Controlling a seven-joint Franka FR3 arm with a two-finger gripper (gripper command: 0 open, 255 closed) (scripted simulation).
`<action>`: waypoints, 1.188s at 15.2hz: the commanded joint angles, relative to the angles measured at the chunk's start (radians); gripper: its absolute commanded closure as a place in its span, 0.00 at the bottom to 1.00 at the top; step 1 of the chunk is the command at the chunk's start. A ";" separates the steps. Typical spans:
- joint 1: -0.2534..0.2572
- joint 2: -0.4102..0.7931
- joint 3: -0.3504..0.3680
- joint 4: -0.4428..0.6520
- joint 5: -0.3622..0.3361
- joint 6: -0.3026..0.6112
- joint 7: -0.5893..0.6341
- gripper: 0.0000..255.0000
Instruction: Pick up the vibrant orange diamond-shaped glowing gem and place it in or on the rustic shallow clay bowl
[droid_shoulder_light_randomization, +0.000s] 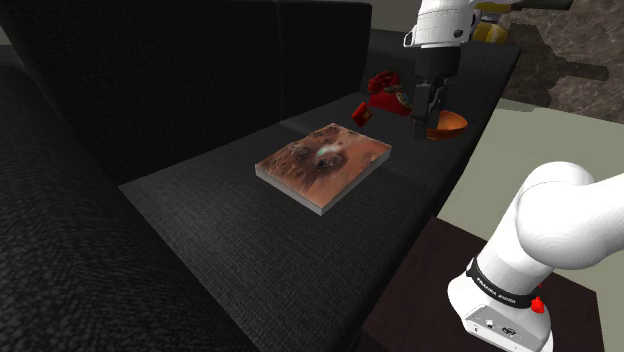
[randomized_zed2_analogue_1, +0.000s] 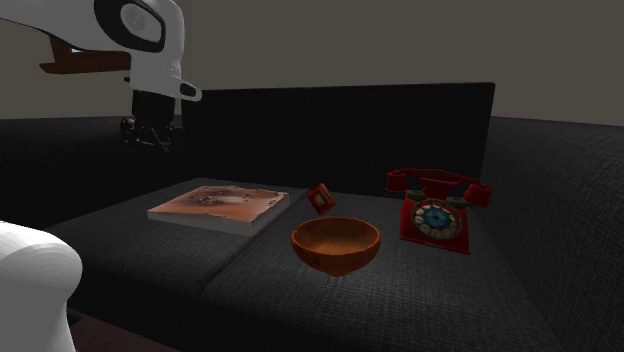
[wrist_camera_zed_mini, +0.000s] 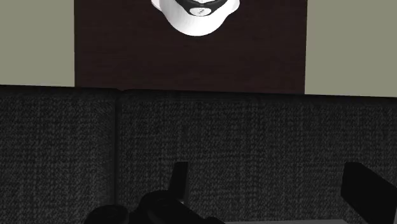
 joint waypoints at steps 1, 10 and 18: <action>0.000 0.000 0.000 0.000 0.000 0.000 0.000 0.00; 0.000 0.246 -0.099 0.082 -0.250 0.120 -0.297 0.00; -0.003 0.497 -0.156 0.216 -0.427 0.250 -0.514 0.00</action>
